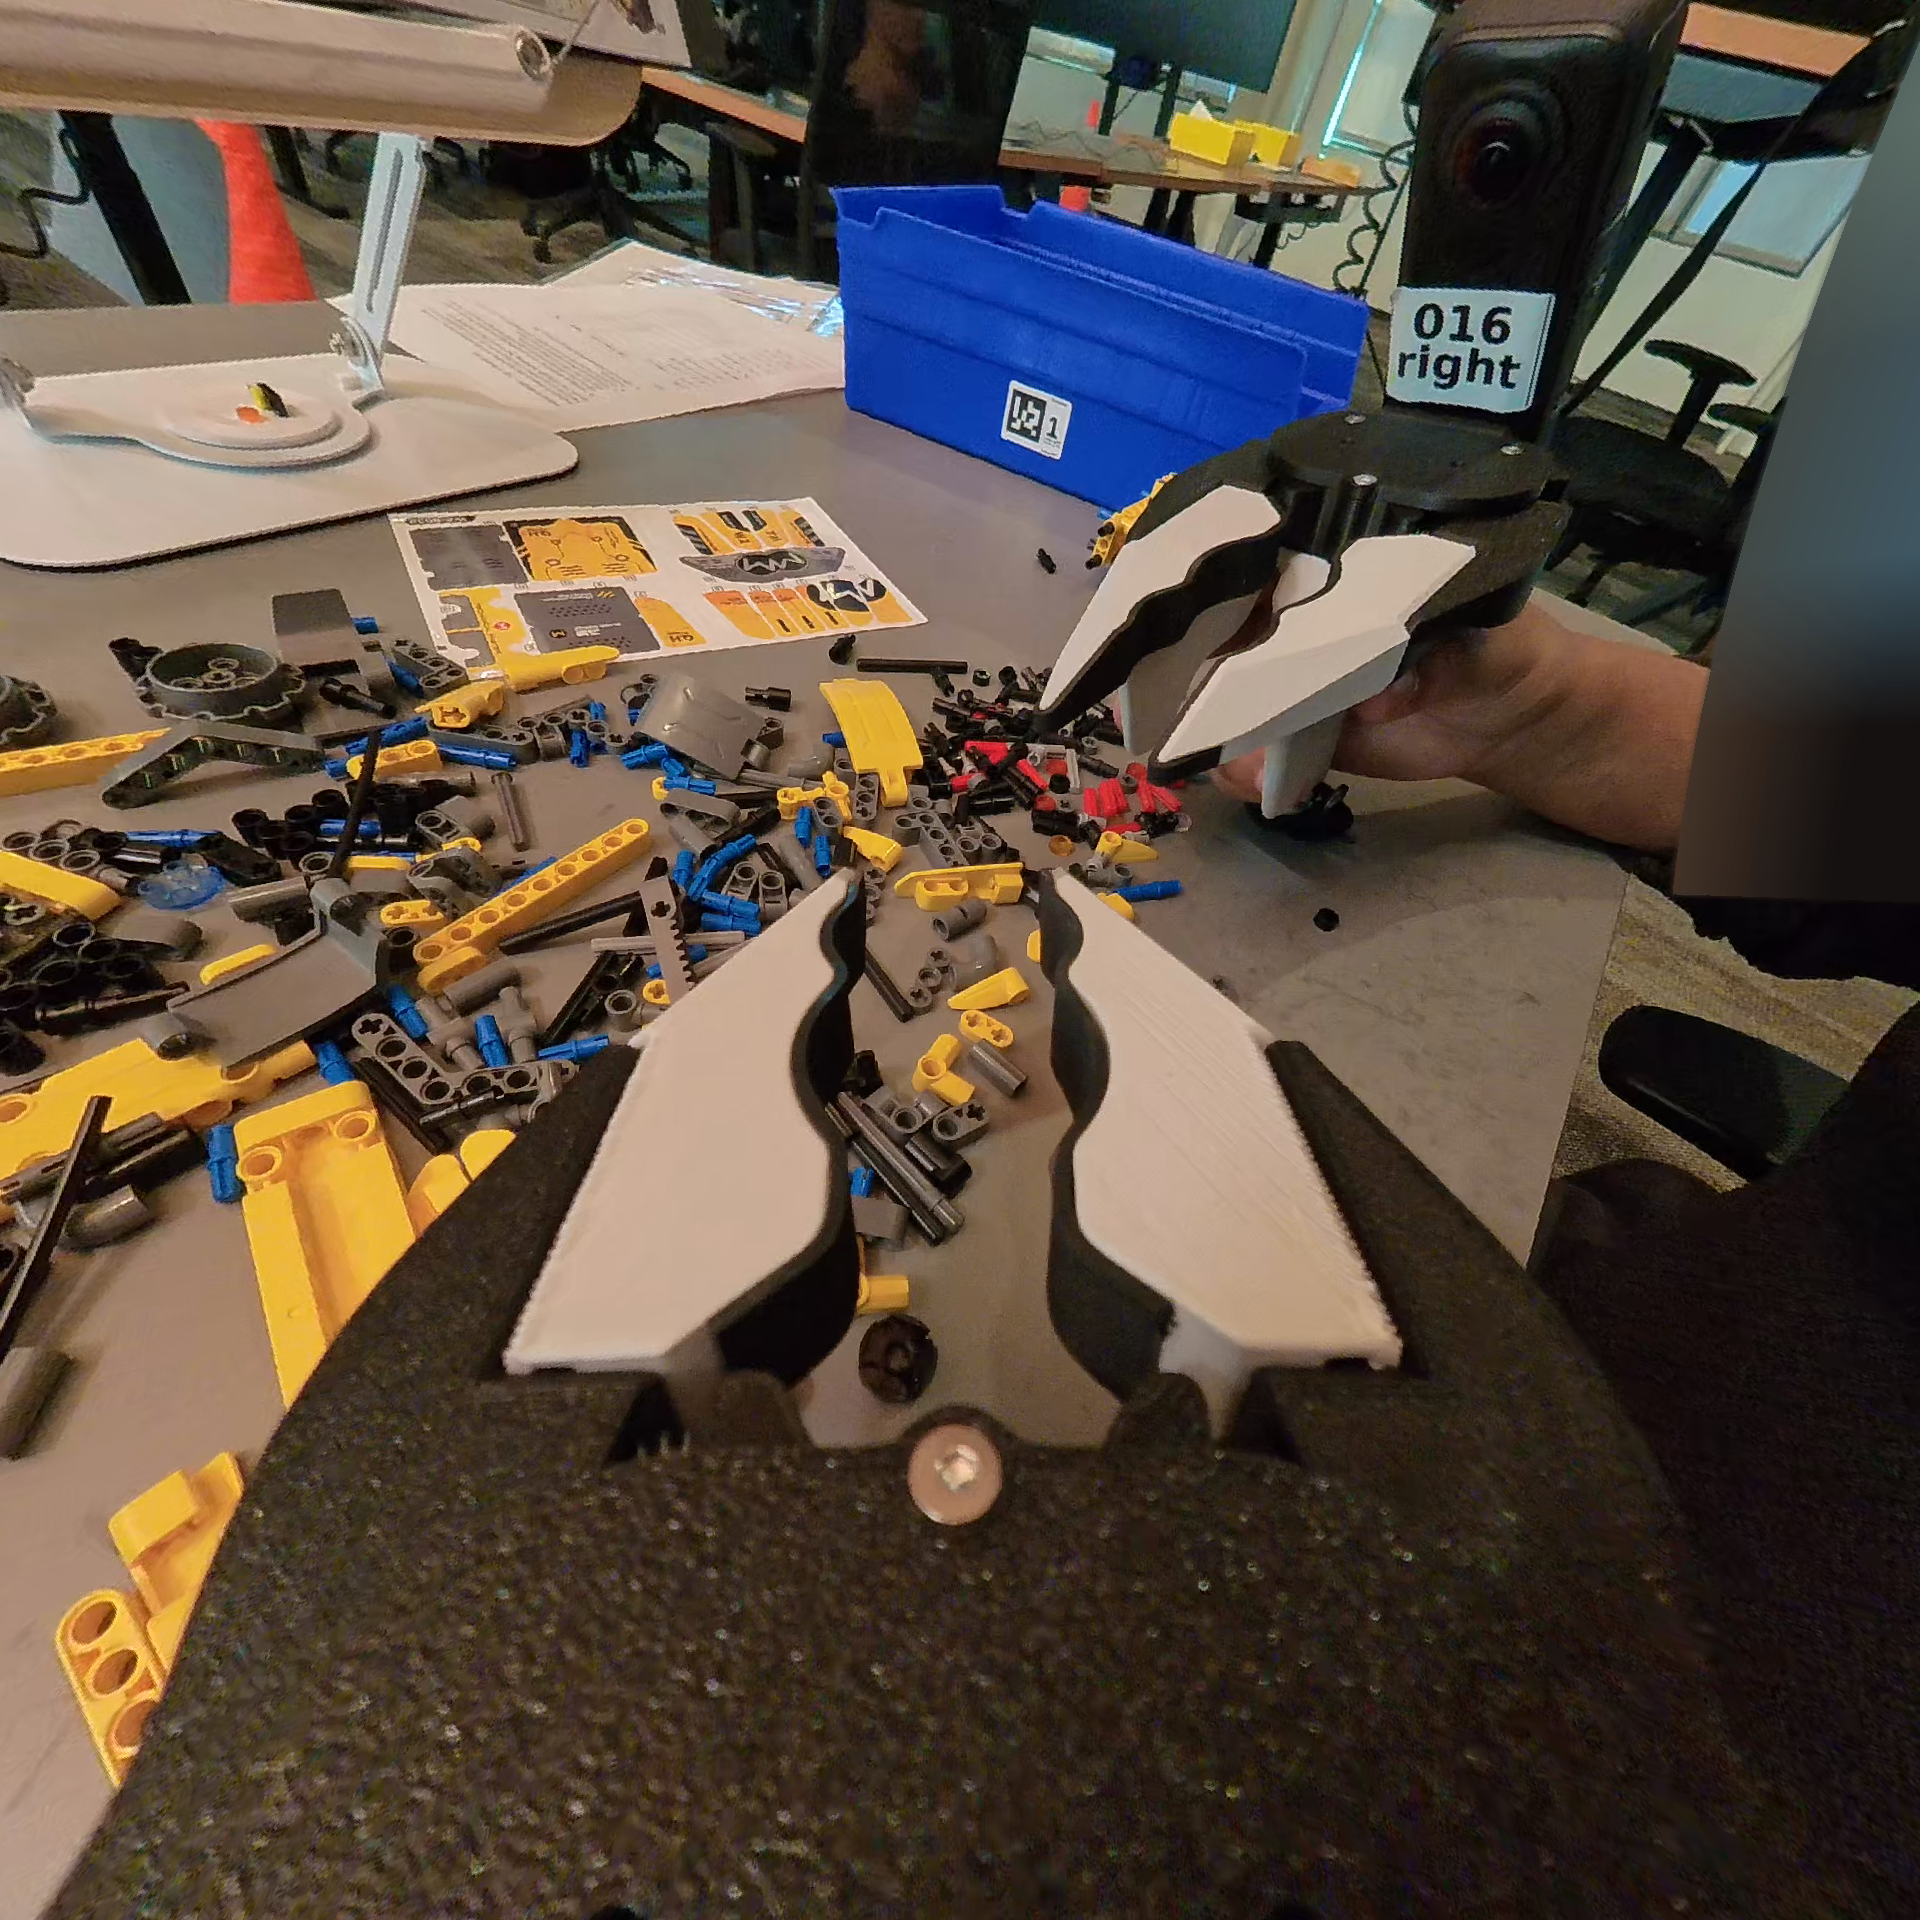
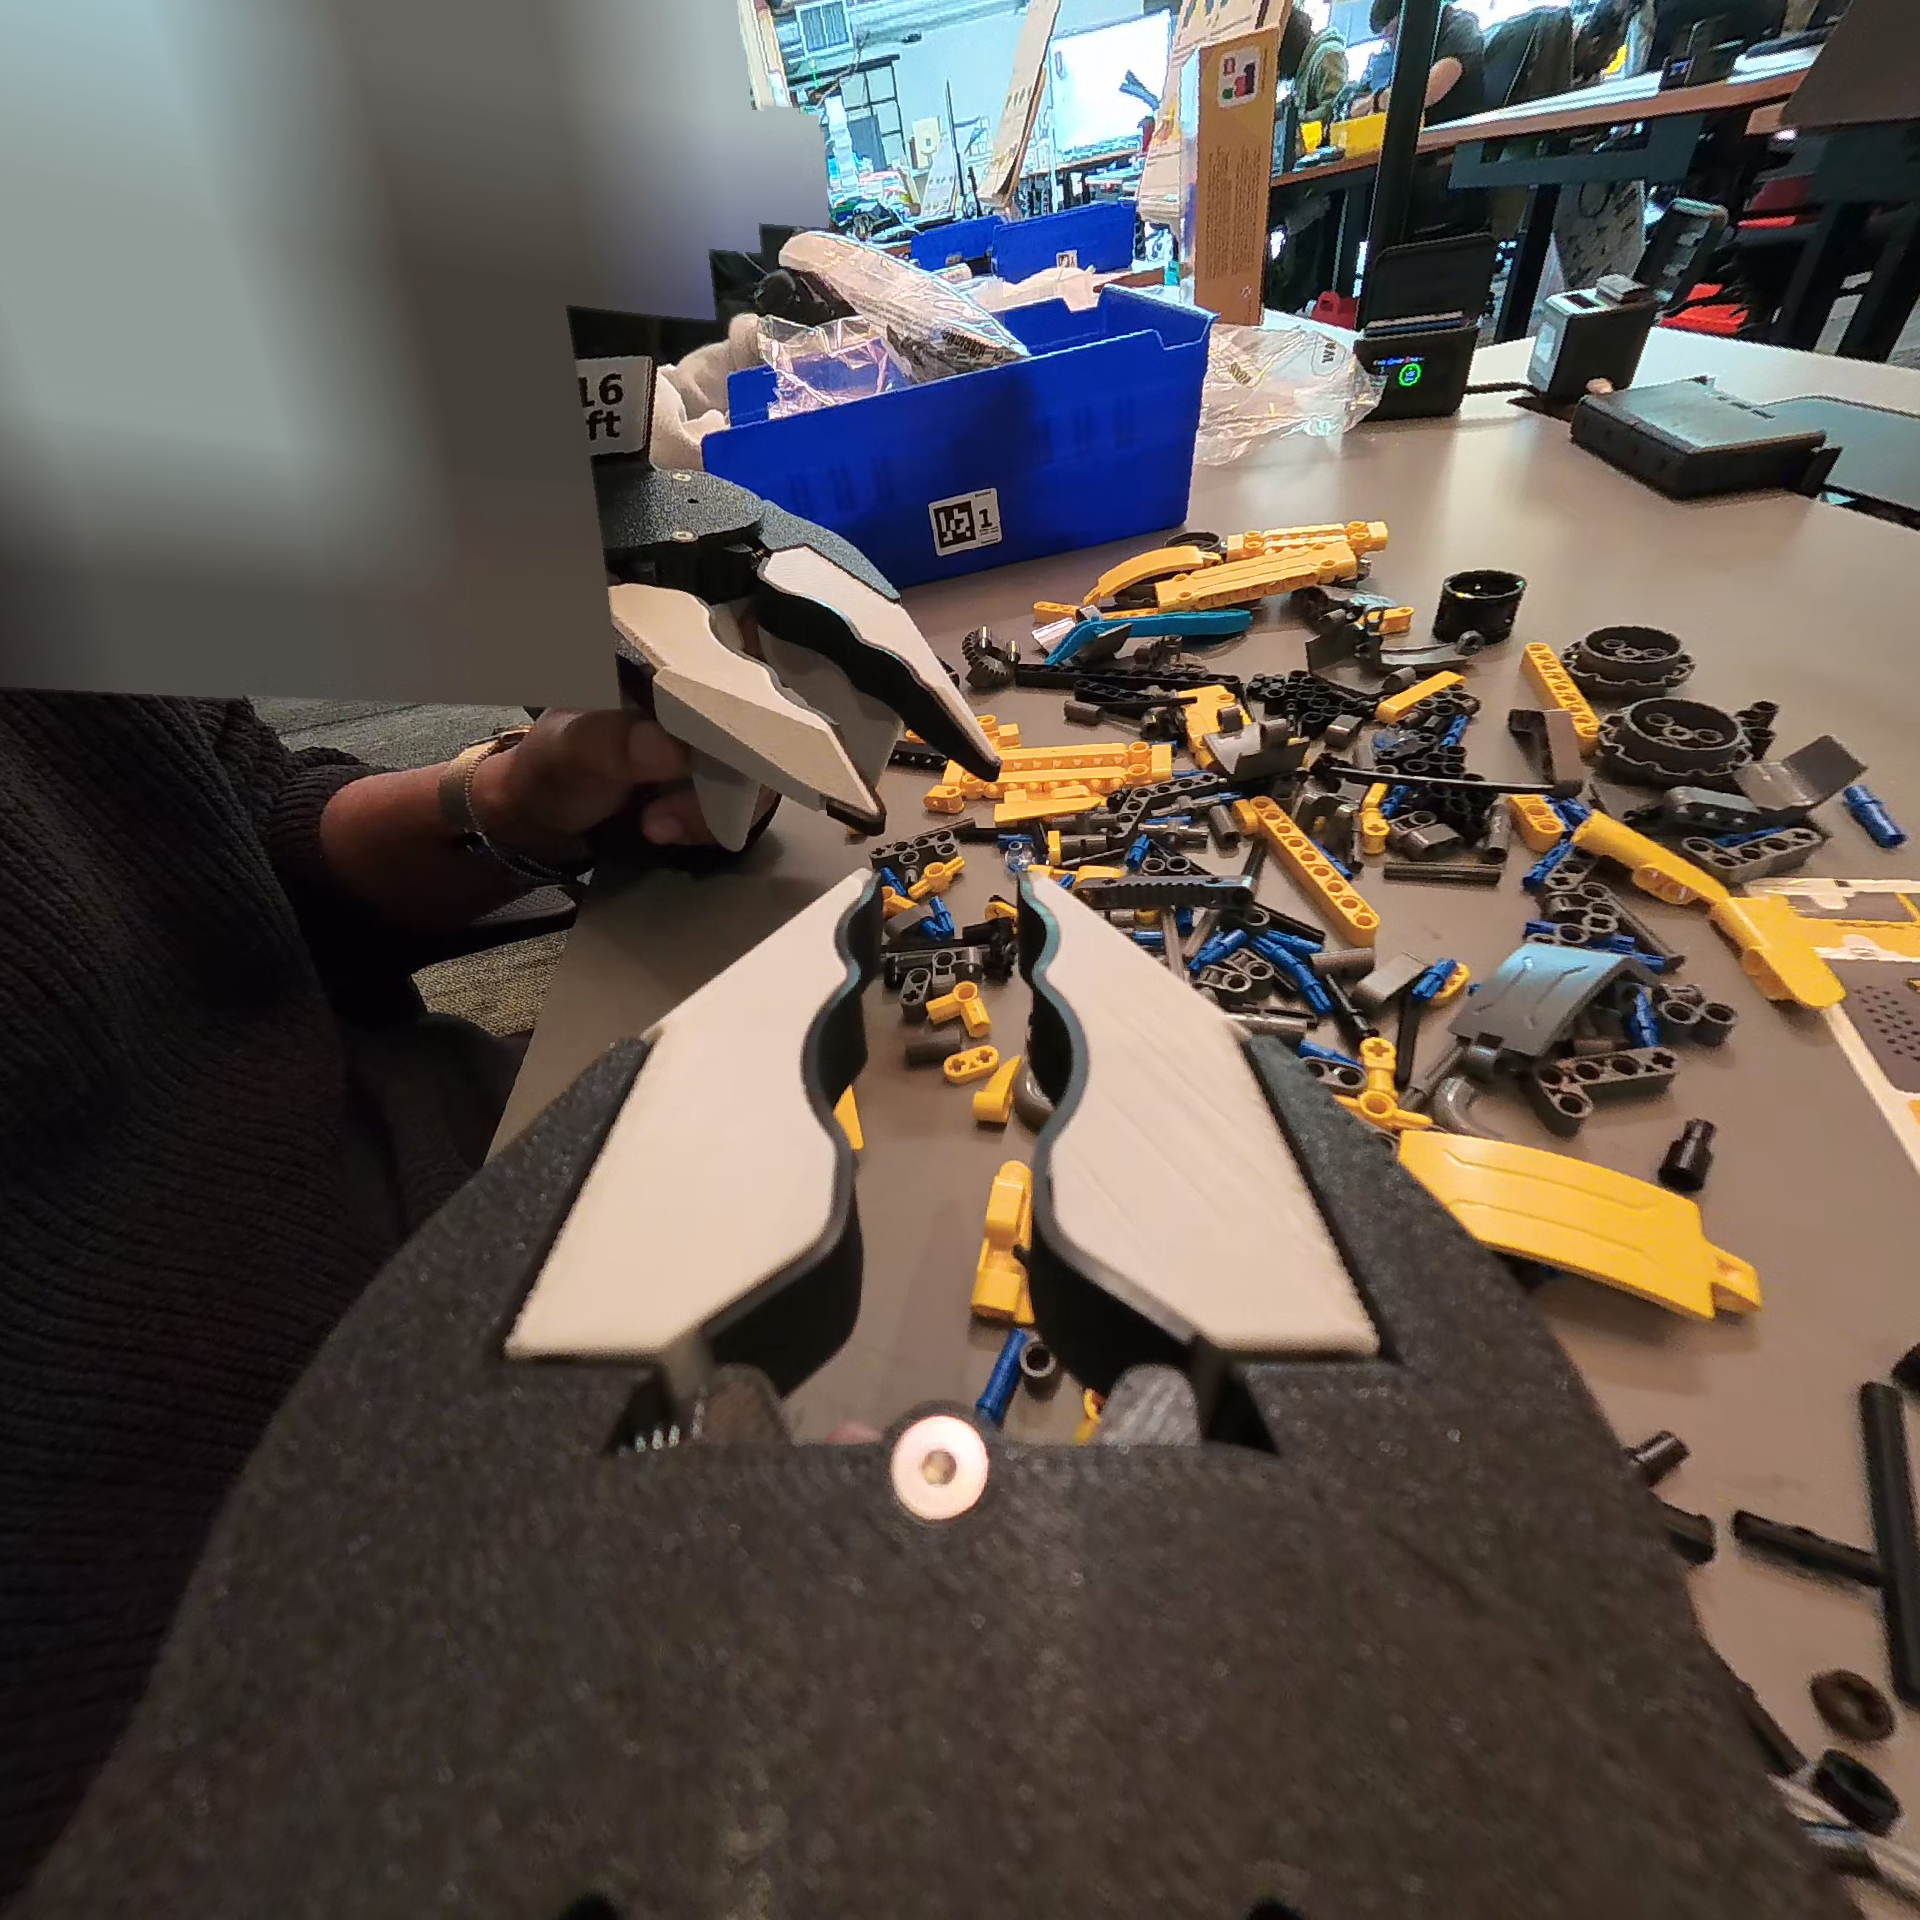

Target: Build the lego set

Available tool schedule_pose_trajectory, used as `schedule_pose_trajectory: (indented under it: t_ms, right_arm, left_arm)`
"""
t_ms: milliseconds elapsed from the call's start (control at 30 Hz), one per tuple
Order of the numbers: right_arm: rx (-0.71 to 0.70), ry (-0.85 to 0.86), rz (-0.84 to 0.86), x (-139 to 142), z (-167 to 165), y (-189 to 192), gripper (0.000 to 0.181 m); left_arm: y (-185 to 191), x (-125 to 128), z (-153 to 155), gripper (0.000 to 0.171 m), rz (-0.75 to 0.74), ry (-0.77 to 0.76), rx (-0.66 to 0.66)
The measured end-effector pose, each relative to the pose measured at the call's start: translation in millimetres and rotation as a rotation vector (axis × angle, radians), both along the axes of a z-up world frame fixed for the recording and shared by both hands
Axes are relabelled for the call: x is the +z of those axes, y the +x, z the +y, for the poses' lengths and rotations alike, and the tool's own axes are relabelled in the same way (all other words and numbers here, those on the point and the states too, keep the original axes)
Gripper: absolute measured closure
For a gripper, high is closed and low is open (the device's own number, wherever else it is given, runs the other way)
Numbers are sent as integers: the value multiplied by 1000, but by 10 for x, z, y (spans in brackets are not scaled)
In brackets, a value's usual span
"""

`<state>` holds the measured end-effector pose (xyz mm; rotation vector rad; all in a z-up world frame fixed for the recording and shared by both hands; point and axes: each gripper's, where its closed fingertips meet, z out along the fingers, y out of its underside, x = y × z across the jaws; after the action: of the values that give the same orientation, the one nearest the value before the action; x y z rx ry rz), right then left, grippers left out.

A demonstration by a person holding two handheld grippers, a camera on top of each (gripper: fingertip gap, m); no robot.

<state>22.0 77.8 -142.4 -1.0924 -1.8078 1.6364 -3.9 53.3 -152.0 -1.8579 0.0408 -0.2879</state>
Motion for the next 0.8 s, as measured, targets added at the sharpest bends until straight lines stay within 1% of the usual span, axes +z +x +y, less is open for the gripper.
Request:
schedule_pose_trajectory:
  t_ms: [200, 367, 500, 700, 800]
  right_arm:
    - [-4, 0, -2, -4, 9, -4, 156]
    - [-58, 26, 27, 41, 143, -28, 156]
    - [-136, 3, 114, 236, 328, -33, 156]
    - [-292, -12, 300, 704, 754, 86, 157]
    - [-304, -24, 329, 775, 793, 126, 157]
  left_arm:
    - [-1, -1, -1, 139, 1, -1, 0]
    - [2, 5, -4, 139, 10, 5, 2]
    - [2, -1, -2, 139, 4, -1, -1]
    - [-2, 11, -8, 139, -4, 8, -2]
    - [-3, 12, -8, 139, -11, 8, -3]
